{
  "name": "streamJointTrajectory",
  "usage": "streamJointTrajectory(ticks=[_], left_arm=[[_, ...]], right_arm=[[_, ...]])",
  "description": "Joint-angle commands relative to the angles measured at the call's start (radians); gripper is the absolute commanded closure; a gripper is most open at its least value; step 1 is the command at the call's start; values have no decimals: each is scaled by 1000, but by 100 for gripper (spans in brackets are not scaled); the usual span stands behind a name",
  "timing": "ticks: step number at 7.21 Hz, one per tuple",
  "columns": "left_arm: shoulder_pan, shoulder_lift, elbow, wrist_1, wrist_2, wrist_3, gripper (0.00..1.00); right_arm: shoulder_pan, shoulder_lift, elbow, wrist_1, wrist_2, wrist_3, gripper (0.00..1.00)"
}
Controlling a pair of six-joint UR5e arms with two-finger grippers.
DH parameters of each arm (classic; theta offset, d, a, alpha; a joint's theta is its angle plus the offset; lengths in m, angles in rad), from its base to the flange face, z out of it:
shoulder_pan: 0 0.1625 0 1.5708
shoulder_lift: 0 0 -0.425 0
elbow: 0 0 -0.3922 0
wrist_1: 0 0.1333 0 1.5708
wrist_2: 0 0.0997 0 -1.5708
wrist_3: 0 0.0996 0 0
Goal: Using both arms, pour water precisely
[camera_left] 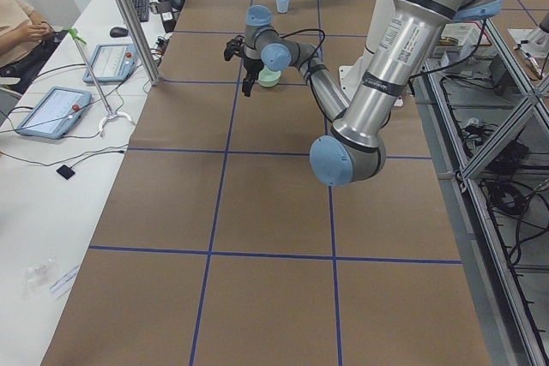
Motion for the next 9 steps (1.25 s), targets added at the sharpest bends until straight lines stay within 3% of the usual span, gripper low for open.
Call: streamJointTrajectory(ticks=[1,3,4,8,9], left_arm=[[-188,155,-40,9,-128,296,0],[-376,285,-11,3,-135,598,0],[-465,306,21,12,-136,709,0],[-560,378,57,-8,-138,796,0],[-564,381,60,-6,-138,804,0]], right_arm=[[-120,-13,145,-1,-16,286,0],[-203,-47,251,-1,-42,445,0],[-271,-58,303,-1,-105,543,0],[-486,-151,415,2,-427,822,0],[-581,-156,417,0,-552,925,0]])
